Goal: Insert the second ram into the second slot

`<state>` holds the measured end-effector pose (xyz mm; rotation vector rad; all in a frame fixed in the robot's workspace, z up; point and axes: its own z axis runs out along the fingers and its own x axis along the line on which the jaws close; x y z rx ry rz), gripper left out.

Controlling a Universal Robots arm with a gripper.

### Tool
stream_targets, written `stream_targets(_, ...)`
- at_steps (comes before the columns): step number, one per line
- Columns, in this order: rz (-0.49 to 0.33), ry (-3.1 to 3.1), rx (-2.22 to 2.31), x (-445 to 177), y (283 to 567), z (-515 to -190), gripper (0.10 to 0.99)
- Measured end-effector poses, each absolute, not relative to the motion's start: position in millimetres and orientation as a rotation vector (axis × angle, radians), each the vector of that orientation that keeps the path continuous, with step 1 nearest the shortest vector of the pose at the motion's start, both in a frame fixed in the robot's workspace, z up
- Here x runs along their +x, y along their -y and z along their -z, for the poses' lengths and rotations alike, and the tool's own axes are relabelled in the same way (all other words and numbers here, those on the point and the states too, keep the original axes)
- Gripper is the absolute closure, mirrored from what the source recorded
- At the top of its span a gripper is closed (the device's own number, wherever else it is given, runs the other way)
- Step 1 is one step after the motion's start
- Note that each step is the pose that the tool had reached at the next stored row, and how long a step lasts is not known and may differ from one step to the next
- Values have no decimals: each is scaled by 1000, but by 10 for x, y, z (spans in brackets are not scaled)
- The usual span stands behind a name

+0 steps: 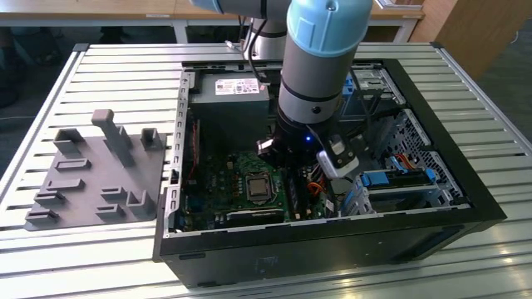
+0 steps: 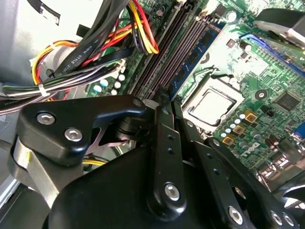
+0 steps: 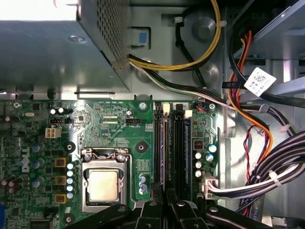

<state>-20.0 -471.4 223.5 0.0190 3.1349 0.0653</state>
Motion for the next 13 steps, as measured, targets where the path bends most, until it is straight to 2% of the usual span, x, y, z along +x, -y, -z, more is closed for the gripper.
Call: stream_targets(13, -65, -3134, 41, -188, 4714, -2185, 945)
